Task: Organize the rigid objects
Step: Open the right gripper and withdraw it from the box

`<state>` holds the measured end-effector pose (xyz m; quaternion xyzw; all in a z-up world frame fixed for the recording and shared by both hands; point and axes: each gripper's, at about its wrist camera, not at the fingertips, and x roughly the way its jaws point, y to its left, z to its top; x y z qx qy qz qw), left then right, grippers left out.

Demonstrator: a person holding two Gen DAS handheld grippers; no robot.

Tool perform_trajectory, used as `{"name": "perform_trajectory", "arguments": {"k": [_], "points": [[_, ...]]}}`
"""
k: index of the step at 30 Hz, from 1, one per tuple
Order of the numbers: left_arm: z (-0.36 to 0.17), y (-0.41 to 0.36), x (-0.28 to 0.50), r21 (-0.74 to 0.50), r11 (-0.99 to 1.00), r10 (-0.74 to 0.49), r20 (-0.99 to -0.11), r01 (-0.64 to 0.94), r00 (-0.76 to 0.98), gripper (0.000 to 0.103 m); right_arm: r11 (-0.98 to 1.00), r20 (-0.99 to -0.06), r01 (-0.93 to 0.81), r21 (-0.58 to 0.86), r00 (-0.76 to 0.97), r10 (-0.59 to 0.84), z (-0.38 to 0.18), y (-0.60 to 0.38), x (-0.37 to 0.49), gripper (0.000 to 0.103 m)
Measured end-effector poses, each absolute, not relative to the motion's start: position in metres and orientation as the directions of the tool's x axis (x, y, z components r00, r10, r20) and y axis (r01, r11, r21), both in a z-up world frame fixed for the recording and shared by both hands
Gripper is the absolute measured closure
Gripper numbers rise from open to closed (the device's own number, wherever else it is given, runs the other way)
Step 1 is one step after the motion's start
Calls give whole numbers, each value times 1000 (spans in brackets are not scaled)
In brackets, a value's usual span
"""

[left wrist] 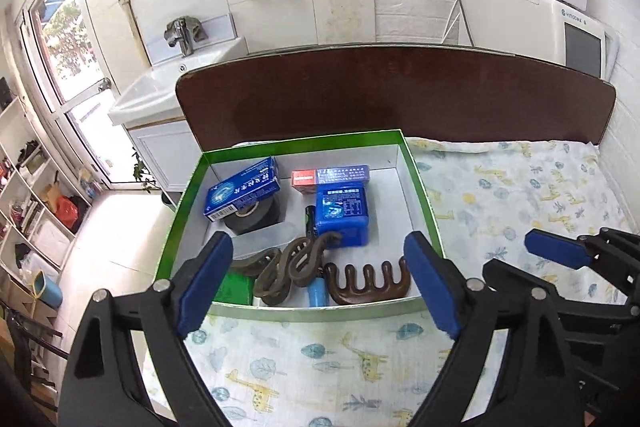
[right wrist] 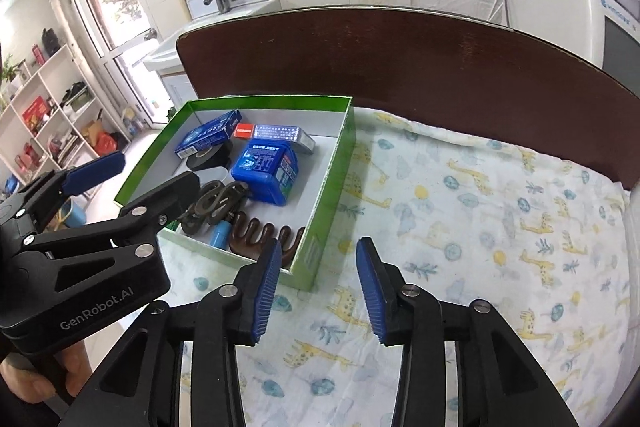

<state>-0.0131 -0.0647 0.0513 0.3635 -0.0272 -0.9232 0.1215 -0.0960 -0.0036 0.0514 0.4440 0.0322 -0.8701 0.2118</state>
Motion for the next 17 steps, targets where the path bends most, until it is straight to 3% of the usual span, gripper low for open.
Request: {"name": "perform_trajectory", "arguments": {"k": [4, 9, 17], "points": [[45, -70, -3, 142, -959, -277, -665, 247, -693, 3, -911, -782, 388, 139, -522, -342, 44, 0, -86, 53], [37, -77, 5, 134, -958, -273, -695, 252, -665, 2, -911, -782, 373, 177, -509, -360, 36, -1, -78, 52], [36, -85, 15, 124, -957, -274, -692, 264, -668, 2, -919, -761, 353, 174, -544, -353, 46, -5, -72, 40]]}}
